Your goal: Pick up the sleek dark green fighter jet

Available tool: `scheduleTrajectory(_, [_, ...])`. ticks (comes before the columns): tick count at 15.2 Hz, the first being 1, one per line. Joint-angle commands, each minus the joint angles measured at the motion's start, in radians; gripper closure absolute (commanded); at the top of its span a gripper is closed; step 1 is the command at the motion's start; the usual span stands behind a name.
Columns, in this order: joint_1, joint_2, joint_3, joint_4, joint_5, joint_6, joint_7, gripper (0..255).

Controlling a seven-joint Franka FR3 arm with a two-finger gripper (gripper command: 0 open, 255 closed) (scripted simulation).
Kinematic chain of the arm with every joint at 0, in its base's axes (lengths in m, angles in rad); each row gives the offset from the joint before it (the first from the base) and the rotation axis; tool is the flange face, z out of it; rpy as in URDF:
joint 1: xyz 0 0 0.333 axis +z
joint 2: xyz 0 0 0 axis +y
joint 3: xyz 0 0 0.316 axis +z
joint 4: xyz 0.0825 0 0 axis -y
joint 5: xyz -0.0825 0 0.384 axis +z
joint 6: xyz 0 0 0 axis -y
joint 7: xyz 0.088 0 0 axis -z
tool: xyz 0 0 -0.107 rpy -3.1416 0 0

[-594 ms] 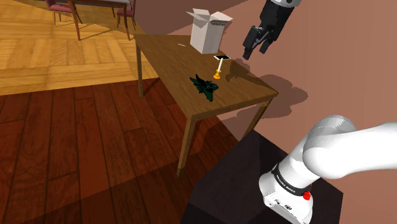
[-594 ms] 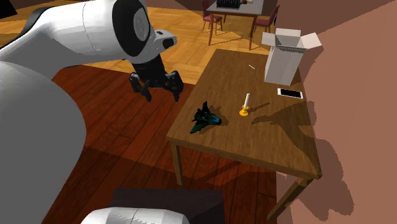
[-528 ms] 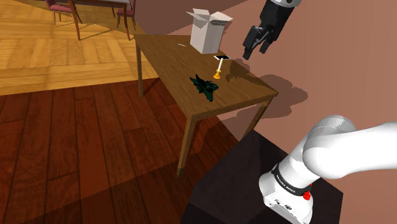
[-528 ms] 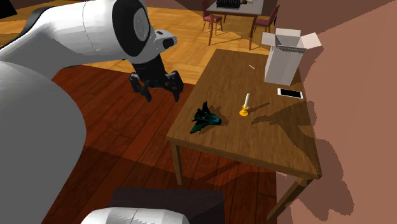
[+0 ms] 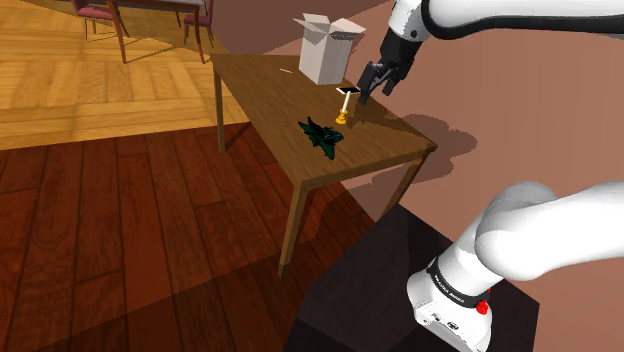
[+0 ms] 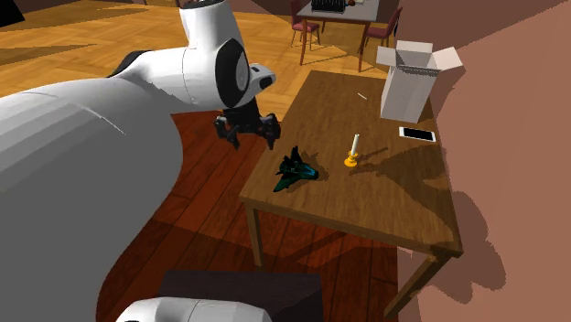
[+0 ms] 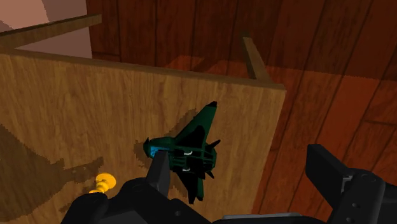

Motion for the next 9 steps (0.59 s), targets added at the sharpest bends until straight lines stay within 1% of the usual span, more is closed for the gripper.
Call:
scheduleTrajectory(1, [-0.007, 0.044, -0.021, -0.020, -0.008, 0.083, -0.014, 0])
scheduleTrajectory(5, [-0.015, 0.163, -0.056, -0.024, -0.014, 0.235, -0.037, 0])
scheduleTrajectory(9, [-0.020, 0.298, -0.089, -0.002, -0.008, 0.377, -0.065, 0])
